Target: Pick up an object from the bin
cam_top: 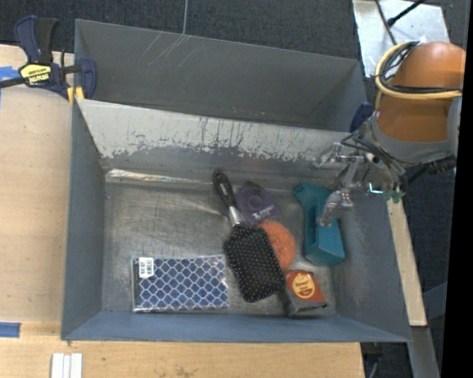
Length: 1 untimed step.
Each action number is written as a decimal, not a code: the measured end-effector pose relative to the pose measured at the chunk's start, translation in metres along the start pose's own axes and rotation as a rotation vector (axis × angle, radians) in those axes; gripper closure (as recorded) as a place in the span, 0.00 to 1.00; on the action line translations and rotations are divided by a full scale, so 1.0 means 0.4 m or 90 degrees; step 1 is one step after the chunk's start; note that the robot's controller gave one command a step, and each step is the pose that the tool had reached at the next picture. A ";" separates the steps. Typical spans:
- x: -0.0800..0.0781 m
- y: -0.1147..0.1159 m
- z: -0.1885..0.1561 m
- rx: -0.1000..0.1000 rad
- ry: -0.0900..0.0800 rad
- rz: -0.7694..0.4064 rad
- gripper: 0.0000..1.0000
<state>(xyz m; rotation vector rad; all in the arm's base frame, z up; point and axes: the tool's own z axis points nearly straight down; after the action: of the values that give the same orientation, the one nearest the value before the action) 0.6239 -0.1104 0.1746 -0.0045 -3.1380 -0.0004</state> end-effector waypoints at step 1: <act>-0.005 0.001 -0.012 0.001 -0.005 -0.002 0.00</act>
Offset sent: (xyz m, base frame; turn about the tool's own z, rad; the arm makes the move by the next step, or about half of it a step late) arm -0.0223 0.1489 -0.1046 0.0767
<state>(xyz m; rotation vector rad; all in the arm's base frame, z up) 0.6258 -0.1101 0.1792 -0.0007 -3.1461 0.0017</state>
